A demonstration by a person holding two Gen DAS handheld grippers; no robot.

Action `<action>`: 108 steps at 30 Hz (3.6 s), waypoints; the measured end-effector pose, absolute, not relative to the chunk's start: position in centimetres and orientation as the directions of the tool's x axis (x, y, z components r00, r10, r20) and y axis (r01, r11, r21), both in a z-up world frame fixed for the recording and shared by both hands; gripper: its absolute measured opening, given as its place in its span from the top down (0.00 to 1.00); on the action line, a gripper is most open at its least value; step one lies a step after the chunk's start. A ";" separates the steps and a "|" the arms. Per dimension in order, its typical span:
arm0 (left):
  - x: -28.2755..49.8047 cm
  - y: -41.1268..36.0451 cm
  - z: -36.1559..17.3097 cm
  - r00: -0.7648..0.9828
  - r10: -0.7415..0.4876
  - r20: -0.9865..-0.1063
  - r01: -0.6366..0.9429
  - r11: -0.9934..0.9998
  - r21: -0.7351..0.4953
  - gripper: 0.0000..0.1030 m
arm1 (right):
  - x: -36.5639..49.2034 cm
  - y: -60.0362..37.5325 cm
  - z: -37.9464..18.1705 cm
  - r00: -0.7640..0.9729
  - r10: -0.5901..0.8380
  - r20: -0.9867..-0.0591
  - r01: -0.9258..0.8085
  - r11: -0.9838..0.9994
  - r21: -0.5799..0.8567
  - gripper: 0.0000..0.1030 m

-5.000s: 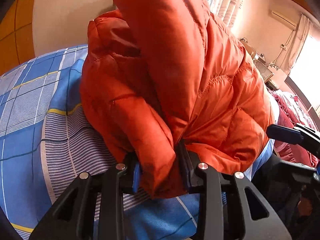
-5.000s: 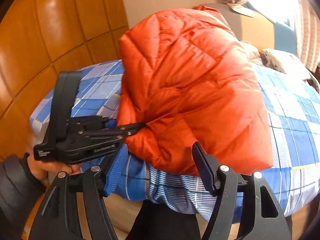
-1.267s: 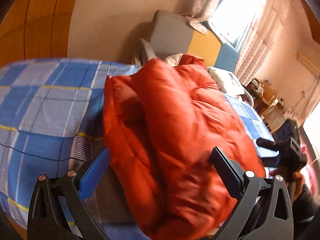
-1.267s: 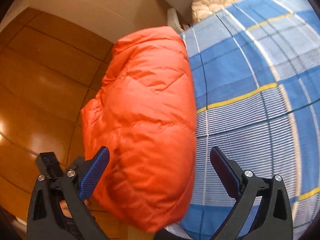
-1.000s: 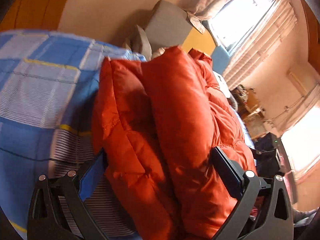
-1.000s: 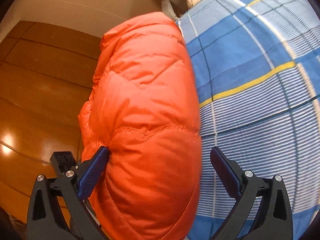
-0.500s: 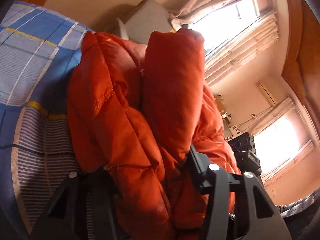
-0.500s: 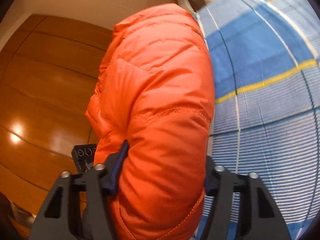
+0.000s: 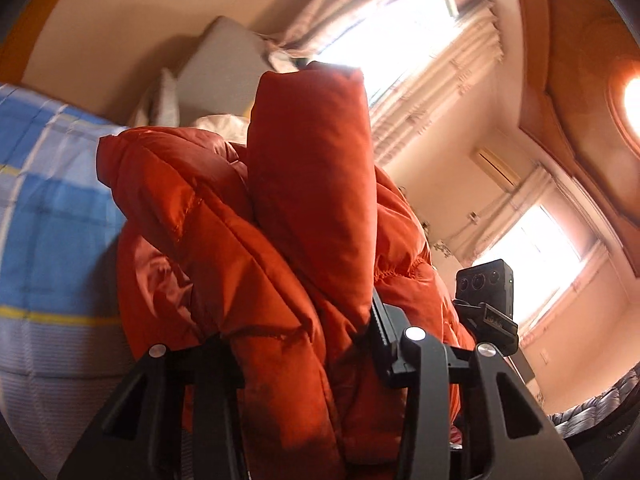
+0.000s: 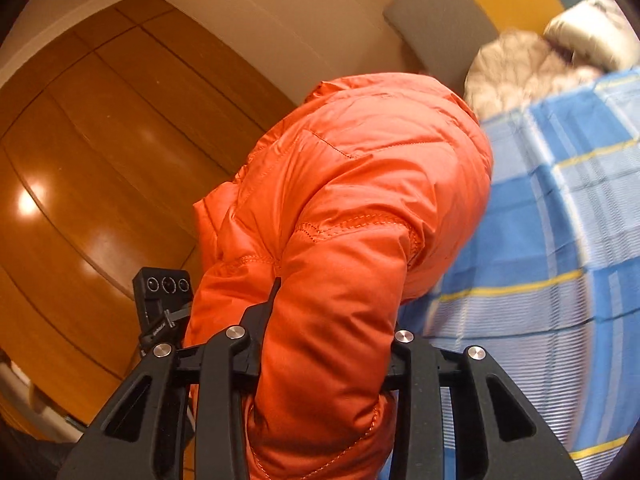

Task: Fold large clothes

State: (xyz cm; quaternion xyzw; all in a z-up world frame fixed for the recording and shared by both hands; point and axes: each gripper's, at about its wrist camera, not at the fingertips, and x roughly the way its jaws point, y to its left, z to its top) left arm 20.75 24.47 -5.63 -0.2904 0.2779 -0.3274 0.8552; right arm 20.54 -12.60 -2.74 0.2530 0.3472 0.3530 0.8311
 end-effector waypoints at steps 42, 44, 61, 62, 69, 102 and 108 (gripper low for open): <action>22.5 3.2 -7.3 0.684 -0.349 -0.641 0.202 0.934 -0.294 0.21 | 13.4 -25.4 -5.5 0.739 0.106 -0.665 0.062 0.973 0.223 0.20; 22.0 3.2 -7.3 0.690 -0.339 -0.640 0.194 0.938 -0.288 0.21 | 12.7 -25.0 -5.3 0.746 0.088 -0.660 0.075 0.974 0.215 0.20; 20.7 4.0 -7.8 0.720 -0.279 -0.636 0.139 0.955 -0.261 0.15 | 11.5 -22.3 -5.7 0.735 -0.001 -0.678 0.107 0.988 0.114 0.20; 20.5 4.2 -7.8 0.722 -0.276 -0.634 0.135 0.956 -0.262 0.15 | 11.4 -22.0 -5.6 0.735 -0.009 -0.678 0.110 0.988 0.106 0.20; 19.8 4.5 -8.4 0.720 -0.225 -0.656 0.108 0.971 -0.215 0.13 | 10.4 -19.1 -5.4 0.719 -0.053 -0.693 0.091 0.996 0.018 0.20; 19.2 5.0 -10.0 0.728 -0.163 -0.666 0.056 0.982 -0.179 0.11 | 9.9 -15.4 -7.5 0.705 -0.146 -0.694 0.111 0.989 -0.095 0.11; 18.7 4.4 -9.8 0.733 -0.103 -0.673 0.032 0.993 -0.117 0.11 | 9.3 -15.3 -7.4 0.700 -0.123 -0.704 0.093 0.992 -0.081 0.11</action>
